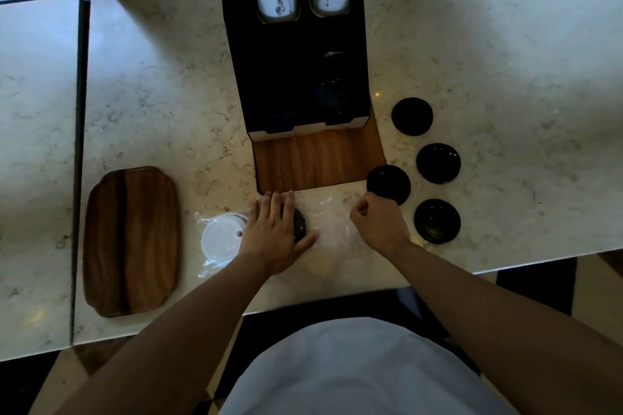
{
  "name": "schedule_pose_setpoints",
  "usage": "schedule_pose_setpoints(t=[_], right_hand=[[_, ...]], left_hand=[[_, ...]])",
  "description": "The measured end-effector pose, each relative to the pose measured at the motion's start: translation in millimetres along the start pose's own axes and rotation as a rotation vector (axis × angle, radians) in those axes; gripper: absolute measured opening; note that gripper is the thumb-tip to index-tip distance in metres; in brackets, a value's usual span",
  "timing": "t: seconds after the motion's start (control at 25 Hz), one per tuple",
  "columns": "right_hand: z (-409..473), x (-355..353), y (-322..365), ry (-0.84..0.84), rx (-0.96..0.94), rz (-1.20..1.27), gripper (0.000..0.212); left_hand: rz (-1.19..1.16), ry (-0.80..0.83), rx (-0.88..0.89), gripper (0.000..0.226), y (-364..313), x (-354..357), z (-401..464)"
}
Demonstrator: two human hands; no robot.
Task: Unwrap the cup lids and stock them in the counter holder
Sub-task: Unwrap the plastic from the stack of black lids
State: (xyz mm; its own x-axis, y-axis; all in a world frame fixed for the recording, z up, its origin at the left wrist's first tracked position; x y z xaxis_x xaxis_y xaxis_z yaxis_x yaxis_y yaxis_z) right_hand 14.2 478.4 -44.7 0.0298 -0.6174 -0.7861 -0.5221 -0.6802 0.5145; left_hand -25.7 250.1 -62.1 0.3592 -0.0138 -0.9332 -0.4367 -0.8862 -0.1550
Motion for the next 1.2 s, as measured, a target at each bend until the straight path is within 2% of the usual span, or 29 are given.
schedule_pose_setpoints(t=[0.36,0.44,0.56,0.64,0.72,0.92,1.08,1.16,1.2], right_hand=[[1.4,-1.4,-9.5,-0.034,0.071,0.116,0.008],[0.4,-0.9,-7.0,-0.094,0.048,0.152,0.015],[-1.6,4.8,5.9,-0.102,-0.047,0.169,0.01],[-0.7,13.4,11.3,-0.044,-0.086,0.175,0.014],[2.1,22.0,13.3,0.024,-0.034,0.245,0.017],[12.4,29.9,15.0,0.237,0.346,0.683,0.018],[19.8,31.1,17.7,0.416,0.325,0.646,0.007],[20.6,31.8,23.6,0.474,0.271,0.604,0.015],[20.0,32.0,27.4,0.493,0.265,0.609,0.012]], left_hand=[[-0.041,0.009,-0.003,0.11,0.9,0.4,0.4],[-0.064,0.006,-0.006,0.11,1.4,0.3,0.2],[-0.117,0.007,-0.01,0.112,3.3,-1.0,-1.6],[-0.13,0.011,-0.009,0.114,2.7,-2.6,-4.0],[-0.124,0.005,-0.006,0.117,2.2,-4.7,-6.4],[-0.073,-0.022,0.047,0.127,8.4,-12.7,-13.3],[0.025,0.017,-0.039,0.128,25.6,-16.8,-22.6],[0.088,0.058,-0.078,0.122,32.0,-15.9,-26.1],[0.119,0.064,-0.081,0.117,33.3,-15.3,-27.1]])
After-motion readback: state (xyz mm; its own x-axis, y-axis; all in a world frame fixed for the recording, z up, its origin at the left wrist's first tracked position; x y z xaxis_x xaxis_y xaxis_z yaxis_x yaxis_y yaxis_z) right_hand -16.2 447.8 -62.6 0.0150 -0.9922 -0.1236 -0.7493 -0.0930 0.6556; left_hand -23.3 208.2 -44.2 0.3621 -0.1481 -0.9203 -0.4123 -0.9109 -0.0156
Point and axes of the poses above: each hand's wrist, its own z-axis towards the middle knuckle, its own x-axis out of the palm, y = z × x, the point moved 1 cm from there along z, towards the middle knuckle, and after that the axes turned 6 degrees about -y, right-handed, at the moved point
